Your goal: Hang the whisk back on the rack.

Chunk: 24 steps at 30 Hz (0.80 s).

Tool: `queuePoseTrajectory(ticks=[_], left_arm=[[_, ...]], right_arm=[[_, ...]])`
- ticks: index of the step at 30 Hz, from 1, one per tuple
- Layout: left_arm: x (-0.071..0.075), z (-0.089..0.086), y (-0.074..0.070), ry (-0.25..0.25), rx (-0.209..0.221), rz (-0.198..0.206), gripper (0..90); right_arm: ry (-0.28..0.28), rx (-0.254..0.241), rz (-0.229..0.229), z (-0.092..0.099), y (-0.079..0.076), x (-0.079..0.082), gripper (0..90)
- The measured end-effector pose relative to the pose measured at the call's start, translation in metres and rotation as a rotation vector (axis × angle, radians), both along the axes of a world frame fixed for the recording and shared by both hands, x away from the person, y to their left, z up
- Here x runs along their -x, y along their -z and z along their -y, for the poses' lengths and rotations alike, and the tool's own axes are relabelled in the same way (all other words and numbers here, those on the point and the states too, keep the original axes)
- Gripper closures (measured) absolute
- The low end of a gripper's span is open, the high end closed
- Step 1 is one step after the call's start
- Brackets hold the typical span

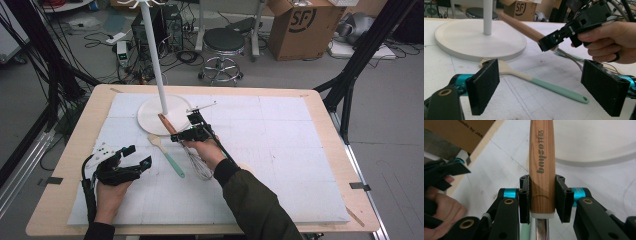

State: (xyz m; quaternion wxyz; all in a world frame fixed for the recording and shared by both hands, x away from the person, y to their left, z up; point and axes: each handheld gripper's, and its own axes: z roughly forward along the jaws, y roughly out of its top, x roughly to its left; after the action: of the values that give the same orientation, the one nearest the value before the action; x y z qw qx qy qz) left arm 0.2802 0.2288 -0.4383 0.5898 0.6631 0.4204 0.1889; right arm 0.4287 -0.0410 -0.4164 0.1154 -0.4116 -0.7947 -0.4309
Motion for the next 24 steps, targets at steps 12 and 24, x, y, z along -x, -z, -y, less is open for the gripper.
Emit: queuePoseTrajectory(ticks=[12,24], left_arm=[[0.0,0.001,0.0,0.004,0.001,0.0,15.9],[0.0,0.001,0.0,0.0,0.003,0.003,15.9]], right_arm=[[0.025,-0.065,0.043,0.01,-0.015,0.001,69.6],[0.034,-0.167,0.119,0.016,-0.028,0.002,69.6]])
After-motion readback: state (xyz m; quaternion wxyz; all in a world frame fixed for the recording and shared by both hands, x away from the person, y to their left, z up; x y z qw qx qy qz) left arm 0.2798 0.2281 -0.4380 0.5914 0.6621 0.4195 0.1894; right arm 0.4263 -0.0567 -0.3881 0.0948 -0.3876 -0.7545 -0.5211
